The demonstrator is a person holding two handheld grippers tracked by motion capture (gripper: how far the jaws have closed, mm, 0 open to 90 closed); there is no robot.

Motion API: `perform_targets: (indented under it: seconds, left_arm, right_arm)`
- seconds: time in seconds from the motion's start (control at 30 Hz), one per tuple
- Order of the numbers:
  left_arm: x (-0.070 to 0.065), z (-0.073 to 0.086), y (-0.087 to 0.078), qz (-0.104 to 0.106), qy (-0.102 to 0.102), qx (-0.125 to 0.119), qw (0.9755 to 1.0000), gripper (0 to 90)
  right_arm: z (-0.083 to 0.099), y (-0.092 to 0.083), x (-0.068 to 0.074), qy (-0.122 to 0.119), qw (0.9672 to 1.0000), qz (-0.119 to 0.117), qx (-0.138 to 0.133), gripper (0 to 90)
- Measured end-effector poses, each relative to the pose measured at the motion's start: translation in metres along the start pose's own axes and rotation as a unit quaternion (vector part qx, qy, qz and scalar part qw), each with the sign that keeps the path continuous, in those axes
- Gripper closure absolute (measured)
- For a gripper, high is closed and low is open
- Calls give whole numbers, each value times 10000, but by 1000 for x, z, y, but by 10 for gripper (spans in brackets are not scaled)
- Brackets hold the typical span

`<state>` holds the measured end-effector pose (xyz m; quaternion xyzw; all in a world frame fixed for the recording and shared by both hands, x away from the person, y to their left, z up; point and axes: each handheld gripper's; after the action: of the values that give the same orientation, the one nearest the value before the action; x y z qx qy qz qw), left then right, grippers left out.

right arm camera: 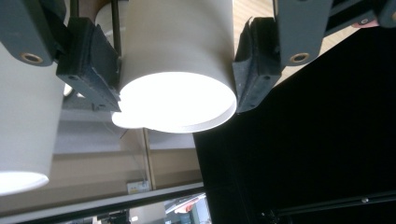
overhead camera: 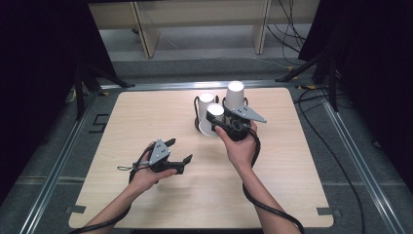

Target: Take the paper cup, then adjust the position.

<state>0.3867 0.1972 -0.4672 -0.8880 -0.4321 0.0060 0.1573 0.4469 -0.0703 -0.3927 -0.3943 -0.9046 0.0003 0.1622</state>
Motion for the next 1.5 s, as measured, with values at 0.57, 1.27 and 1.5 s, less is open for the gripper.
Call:
perform_targets:
  seconds: [0.57, 1.27, 1.5]
  left_arm:
    - [-11, 15, -15, 53, -18, -27, 10000, 131]
    - [-23, 13, -17, 267, -139, -171, 9994, 63]
    - [-29, 8, -3, 306, -23, -94, 9995, 44]
  right_arm:
    - [25, -38, -35, 1261, 9920, -42, 47, 356]
    - [40, -36, -38, 1919, 9809, -241, 193, 355]
    - [44, -32, -37, 2023, 9785, -288, 280, 355]
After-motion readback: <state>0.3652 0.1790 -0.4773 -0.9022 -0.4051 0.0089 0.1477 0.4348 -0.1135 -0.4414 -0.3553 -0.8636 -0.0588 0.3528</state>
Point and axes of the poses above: each handheld gripper's, and its own axes: y roughly forward along the jaws, z roughly out of its underside, x roughly to its left, and after that the axes turned 5 degrees about -z, right-handed
